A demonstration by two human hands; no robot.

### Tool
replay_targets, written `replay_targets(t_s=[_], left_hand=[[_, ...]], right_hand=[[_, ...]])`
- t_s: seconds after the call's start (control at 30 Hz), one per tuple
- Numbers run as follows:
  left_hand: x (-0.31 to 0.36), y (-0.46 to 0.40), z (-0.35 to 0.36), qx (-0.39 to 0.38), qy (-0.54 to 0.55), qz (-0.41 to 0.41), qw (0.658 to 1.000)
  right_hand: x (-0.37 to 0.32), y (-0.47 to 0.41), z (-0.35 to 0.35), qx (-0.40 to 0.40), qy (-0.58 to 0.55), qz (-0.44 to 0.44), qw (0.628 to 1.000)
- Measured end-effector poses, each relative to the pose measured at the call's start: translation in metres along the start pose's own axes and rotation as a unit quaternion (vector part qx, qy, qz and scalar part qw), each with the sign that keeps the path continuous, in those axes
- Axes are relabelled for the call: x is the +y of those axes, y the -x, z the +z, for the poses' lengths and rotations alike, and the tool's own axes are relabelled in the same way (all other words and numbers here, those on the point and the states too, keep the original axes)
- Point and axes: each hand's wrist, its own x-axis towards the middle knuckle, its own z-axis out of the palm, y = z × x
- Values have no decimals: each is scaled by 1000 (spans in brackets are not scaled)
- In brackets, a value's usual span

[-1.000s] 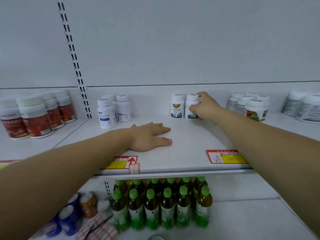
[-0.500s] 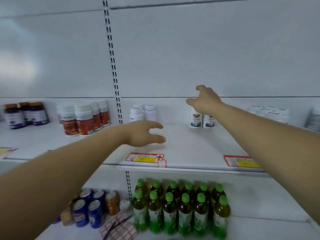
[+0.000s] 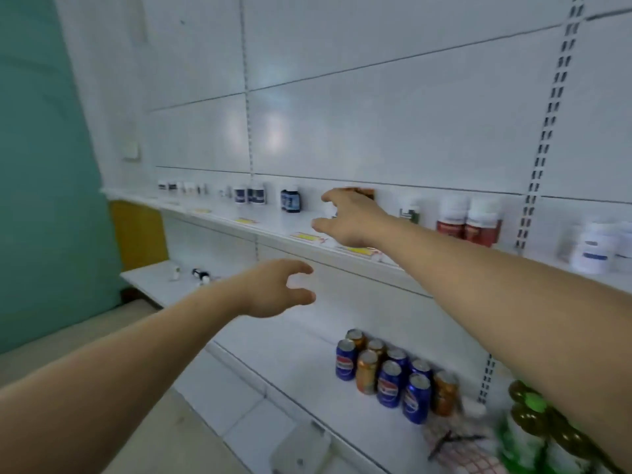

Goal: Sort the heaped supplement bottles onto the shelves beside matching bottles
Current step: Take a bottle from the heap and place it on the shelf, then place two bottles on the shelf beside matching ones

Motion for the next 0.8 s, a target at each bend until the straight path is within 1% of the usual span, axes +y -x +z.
replay_targets(t_s=[0.13,0.23,0.3,0.43,0.53,0.63,0.8], left_hand=[[-114,35,-9,-13,23,-84,996],[-182,42,-9,-3,45,-128,991],[-224,37,-3,3,61,-157,986],[-299,8,18,-11,71,-193,979],[-352,-35,32,-23,59,-188,980],[-404,-85,36,-42,56,-184,980],[-489,-150,30,-81,72,-192,975]], right_hand=[[-87,-41,83,-104,-10,-48,993],[-126,-75,143,-163,-5,-59,985],[-141,-98,183,-187,-7,-64,980],[-149,-150,262,-218,-5,-60,974],[-145,-202,321,-237,-3,-43,970],[-140,-258,372,-247,-23,-8,969],[-137,-336,439,-248,-16,44,968]])
